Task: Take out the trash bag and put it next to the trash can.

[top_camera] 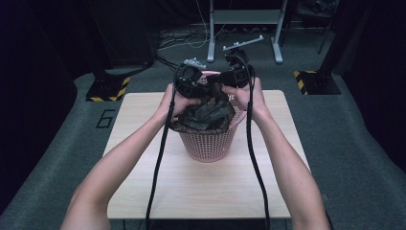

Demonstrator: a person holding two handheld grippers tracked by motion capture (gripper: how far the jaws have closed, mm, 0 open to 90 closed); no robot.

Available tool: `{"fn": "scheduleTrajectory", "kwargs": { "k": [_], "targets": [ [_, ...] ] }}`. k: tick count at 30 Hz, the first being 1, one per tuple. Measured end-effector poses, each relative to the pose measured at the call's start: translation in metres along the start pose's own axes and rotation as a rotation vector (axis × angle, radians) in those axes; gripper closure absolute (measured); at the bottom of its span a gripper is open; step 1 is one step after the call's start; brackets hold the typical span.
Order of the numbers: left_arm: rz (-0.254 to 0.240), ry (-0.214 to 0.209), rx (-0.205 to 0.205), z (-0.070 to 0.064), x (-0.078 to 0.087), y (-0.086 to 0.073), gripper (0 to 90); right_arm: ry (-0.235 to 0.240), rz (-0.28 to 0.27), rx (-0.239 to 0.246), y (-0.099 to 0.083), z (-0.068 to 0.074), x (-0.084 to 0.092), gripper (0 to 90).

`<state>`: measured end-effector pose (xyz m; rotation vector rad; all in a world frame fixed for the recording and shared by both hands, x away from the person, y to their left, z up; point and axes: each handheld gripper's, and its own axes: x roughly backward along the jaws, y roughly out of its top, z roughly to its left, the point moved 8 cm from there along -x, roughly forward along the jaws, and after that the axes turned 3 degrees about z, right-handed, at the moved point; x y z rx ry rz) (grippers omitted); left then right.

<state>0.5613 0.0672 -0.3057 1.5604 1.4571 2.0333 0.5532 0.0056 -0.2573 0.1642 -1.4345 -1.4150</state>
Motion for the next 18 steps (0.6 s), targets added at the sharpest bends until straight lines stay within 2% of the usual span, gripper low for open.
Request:
{"fn": "scheduleTrajectory", "kwargs": {
  "k": [1,4,9,10,12,13,14,15,16,18],
  "targets": [
    [-0.003,0.004,-0.003,-0.001,-0.001,0.001,90.0,0.01,-0.003,0.001,0.0,0.002,0.0,90.0],
    [-0.018,0.028,-0.002,0.002,-0.001,0.003,90.0,0.028,-0.016,0.007,0.0,0.003,0.002,90.0],
    [-0.092,0.055,0.046,0.016,0.015,0.01,90.0,0.045,-0.04,-0.012,-0.003,-0.006,0.012,90.0],
    [-0.102,0.053,0.059,0.019,0.019,0.011,90.0,0.044,-0.049,-0.018,-0.004,-0.009,0.015,87.0],
    [-0.127,0.055,0.078,0.025,0.029,0.013,90.0,0.055,-0.058,-0.032,-0.006,-0.016,0.019,75.0],
    [-0.137,0.065,0.076,0.027,0.034,0.014,90.0,0.057,-0.066,-0.037,-0.007,-0.019,0.022,77.0],
    [-0.144,0.065,0.081,0.029,0.038,0.015,90.0,0.057,-0.073,-0.039,-0.009,-0.023,0.024,85.9],
    [-0.145,0.065,0.08,0.03,0.04,0.015,90.0,0.044,-0.082,-0.048,-0.011,-0.027,0.026,90.0],
    [-0.141,0.07,0.082,0.031,0.04,0.014,90.0,0.037,-0.073,-0.055,-0.013,-0.03,0.026,90.0],
    [-0.112,0.047,0.077,0.028,0.035,0.012,90.0,0.02,-0.052,-0.06,-0.016,-0.031,0.022,90.0]
  ]
}}
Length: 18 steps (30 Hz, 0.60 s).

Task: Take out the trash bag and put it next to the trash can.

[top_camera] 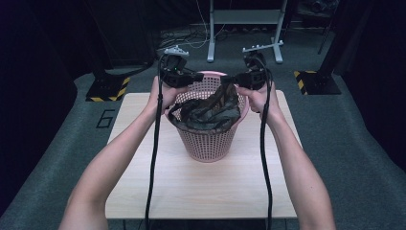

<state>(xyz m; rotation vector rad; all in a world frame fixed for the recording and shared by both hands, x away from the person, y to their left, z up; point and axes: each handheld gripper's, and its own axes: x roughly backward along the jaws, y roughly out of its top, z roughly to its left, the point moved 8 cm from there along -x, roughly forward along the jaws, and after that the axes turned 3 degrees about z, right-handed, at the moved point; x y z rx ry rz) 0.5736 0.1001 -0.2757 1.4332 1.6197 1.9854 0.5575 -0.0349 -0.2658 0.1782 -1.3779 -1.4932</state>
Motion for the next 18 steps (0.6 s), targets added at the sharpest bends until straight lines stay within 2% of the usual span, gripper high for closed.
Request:
{"fn": "scheduleTrajectory", "kwargs": {
  "k": [1,2,3,4,5,7,10,12,13,16,17,18],
  "targets": [
    [0.015,-0.008,-0.001,-0.002,-0.003,-0.002,90.0,-0.02,0.014,0.009,-0.001,0.001,-0.002,90.0],
    [0.04,-0.019,-0.001,-0.005,-0.007,-0.005,84.3,-0.028,0.021,0.014,-0.001,0.002,-0.004,90.0],
    [0.056,-0.028,-0.002,-0.007,-0.011,-0.007,75.0,-0.039,0.023,0.017,-0.001,0.003,-0.006,90.0],
    [0.071,-0.037,-0.004,-0.009,-0.014,-0.008,59.8,-0.05,0.021,0.019,0.0,0.003,-0.007,90.0],
    [0.085,-0.047,-0.022,-0.011,-0.018,-0.01,50.7,-0.05,0.017,0.016,0.001,0.004,-0.007,90.0],
    [0.083,-0.068,-0.04,-0.017,-0.024,-0.011,39.7,-0.045,0.011,0.016,0.004,0.007,-0.007,90.0],
    [0.111,-0.055,-0.066,-0.023,-0.035,-0.012,32.2,-0.036,-0.002,0.03,0.01,0.015,-0.007,90.0],
    [0.117,-0.037,-0.077,-0.025,-0.041,-0.012,34.3,-0.013,-0.017,0.028,0.014,0.021,-0.006,90.0],
    [0.117,-0.043,-0.086,-0.027,-0.045,-0.013,38.9,0.001,-0.023,0.031,0.015,0.024,-0.006,90.0],
    [0.122,-0.055,-0.108,-0.032,-0.05,-0.015,75.6,0.033,-0.034,0.031,0.018,0.031,-0.005,90.0],
    [0.115,-0.057,-0.108,-0.033,-0.05,-0.014,85.1,0.039,-0.039,0.03,0.018,0.032,-0.004,90.0],
    [0.113,-0.056,-0.105,-0.033,-0.05,-0.014,90.0,0.043,-0.039,0.03,0.017,0.032,-0.003,90.0]
  ]
}}
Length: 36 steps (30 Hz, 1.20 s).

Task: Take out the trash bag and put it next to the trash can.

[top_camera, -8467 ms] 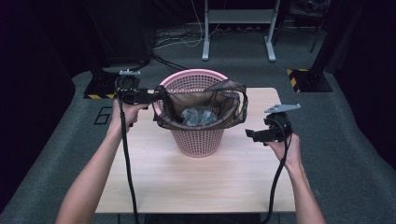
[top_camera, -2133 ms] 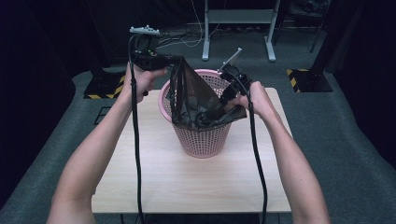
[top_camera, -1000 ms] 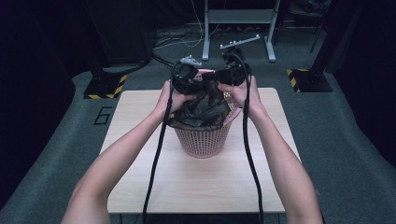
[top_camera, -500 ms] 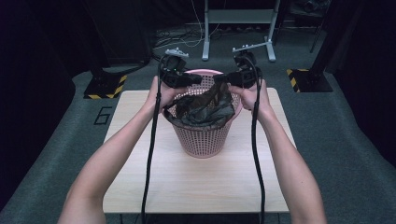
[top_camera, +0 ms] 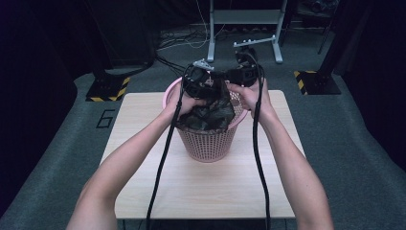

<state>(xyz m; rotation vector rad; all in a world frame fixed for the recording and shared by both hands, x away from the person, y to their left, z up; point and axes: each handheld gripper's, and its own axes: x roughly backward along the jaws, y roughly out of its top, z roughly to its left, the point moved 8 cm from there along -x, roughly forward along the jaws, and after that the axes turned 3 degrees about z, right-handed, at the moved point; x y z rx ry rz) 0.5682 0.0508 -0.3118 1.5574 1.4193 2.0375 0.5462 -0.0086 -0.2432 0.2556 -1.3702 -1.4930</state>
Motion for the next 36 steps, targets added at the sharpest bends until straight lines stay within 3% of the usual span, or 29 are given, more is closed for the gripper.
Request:
{"fn": "scheduleTrajectory", "kwargs": {
  "k": [3,5,8,10,12,14,17,18,21,24,26,27,29,30,33,36],
  "targets": [
    [-0.03,-0.008,0.005,0.004,0.009,0.003,90.0,0.011,-0.029,-0.007,-0.001,-0.005,0.007,89.6],
    [-0.067,-0.019,0.026,0.009,0.02,0.006,90.0,0.033,-0.056,-0.027,-0.002,-0.014,0.015,74.5],
    [-0.121,-0.035,0.056,0.018,0.04,0.012,90.0,0.013,-0.063,-0.033,-0.007,-0.032,0.025,64.5],
    [-0.16,-0.06,0.07,0.02,0.052,0.018,90.0,-0.005,-0.023,-0.029,-0.013,-0.041,0.025,56.6],
    [-0.193,-0.09,0.074,0.019,0.062,0.024,90.0,-0.033,0.051,0.008,-0.022,-0.044,0.016,46.5],
    [-0.217,-0.123,0.065,0.014,0.068,0.031,90.0,-0.047,0.111,0.044,-0.03,-0.041,0.002,38.1],
    [-0.253,-0.19,0.045,0.003,0.077,0.039,90.0,-0.053,0.158,0.103,-0.036,-0.031,-0.021,33.2],
    [-0.26,-0.214,0.034,-0.001,0.08,0.041,90.0,-0.047,0.168,0.119,-0.037,-0.028,-0.028,35.7],
    [-0.272,-0.261,0.011,-0.01,0.086,0.042,90.0,-0.063,0.185,0.148,-0.038,-0.024,-0.042,64.9],
    [-0.257,-0.257,0.005,-0.007,0.089,0.037,90.0,-0.07,0.178,0.133,-0.037,-0.022,-0.048,90.0],
    [-0.238,-0.239,0.022,-0.001,0.088,0.03,89.7,-0.069,0.154,0.108,-0.034,-0.021,-0.046,90.0],
    [-0.22,-0.206,0.031,0.004,0.086,0.026,87.3,-0.075,0.146,0.097,-0.032,-0.021,-0.045,90.0],
    [-0.178,-0.179,0.063,0.013,0.081,0.017,73.9,-0.107,0.128,0.081,-0.029,-0.022,-0.042,90.0],
    [-0.156,-0.14,0.068,0.016,0.078,0.012,67.2,-0.116,0.117,0.069,-0.027,-0.023,-0.041,90.0],
    [-0.111,-0.075,0.097,0.024,0.067,0.001,47.2,-0.143,0.076,0.052,-0.021,-0.024,-0.035,90.0],
    [-0.062,-0.062,0.12,0.024,0.054,-0.008,30.6,-0.165,0.037,0.043,-0.014,-0.022,-0.031,90.0]
  ]
}}
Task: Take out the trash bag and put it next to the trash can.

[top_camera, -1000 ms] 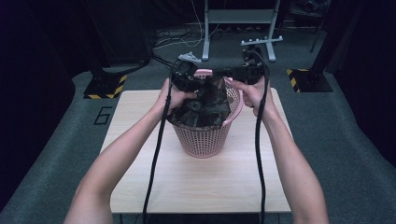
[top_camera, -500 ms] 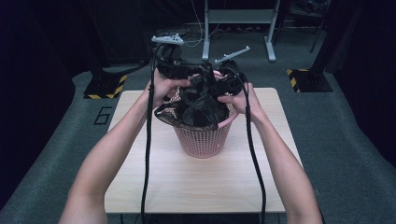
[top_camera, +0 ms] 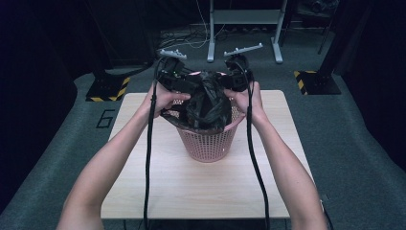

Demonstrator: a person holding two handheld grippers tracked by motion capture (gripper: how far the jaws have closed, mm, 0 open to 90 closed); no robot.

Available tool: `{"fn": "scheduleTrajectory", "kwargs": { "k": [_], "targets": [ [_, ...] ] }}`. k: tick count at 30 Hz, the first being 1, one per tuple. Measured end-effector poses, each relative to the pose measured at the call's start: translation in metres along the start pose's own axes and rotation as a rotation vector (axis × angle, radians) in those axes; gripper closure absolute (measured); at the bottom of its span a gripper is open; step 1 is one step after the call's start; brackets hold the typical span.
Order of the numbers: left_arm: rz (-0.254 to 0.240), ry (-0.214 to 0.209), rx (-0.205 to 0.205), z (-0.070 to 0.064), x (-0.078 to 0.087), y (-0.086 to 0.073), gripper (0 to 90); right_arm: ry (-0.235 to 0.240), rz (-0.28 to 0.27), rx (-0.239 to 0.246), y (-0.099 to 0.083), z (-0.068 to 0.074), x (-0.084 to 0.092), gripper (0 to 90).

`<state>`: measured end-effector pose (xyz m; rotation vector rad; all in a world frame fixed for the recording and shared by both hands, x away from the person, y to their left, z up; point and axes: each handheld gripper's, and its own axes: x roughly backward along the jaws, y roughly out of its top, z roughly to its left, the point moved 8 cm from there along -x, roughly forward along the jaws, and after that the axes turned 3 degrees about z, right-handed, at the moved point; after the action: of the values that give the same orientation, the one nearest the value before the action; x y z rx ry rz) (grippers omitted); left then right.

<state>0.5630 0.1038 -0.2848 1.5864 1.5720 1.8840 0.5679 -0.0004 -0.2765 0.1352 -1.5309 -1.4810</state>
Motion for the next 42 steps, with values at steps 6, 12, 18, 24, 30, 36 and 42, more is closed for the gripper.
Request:
{"fn": "scheduleTrajectory", "kwargs": {
  "k": [6,12,18,24,30,36,42],
  "targets": [
    [0.073,0.121,-0.022,-0.003,-0.027,-0.007,26.8,0.02,-0.091,-0.028,0.011,0.012,0.004,90.0],
    [0.067,0.127,-0.076,-0.009,-0.041,-0.003,83.4,0.11,-0.089,-0.037,0.011,0.023,0.006,90.0],
    [0.1,0.208,-0.122,-0.001,-0.037,-0.003,90.0,0.109,-0.027,-0.033,0.002,0.01,0.02,74.5],
    [0.121,0.276,-0.172,0.002,-0.034,-0.001,90.0,0.153,-0.01,-0.096,0.001,-0.002,0.04,53.9],
    [0.12,0.256,-0.164,0.0,-0.038,-0.003,90.0,0.144,-0.053,-0.102,0.013,0.008,0.048,38.9],
    [0.064,0.202,-0.152,-0.004,-0.031,0.001,90.0,0.034,0.067,-0.081,-0.008,0.006,0.004,70.2],
    [0.012,0.082,-0.074,0.0,-0.017,0.0,90.0,-0.035,0.087,-0.08,-0.024,-0.008,-0.011,89.6]
  ]
}}
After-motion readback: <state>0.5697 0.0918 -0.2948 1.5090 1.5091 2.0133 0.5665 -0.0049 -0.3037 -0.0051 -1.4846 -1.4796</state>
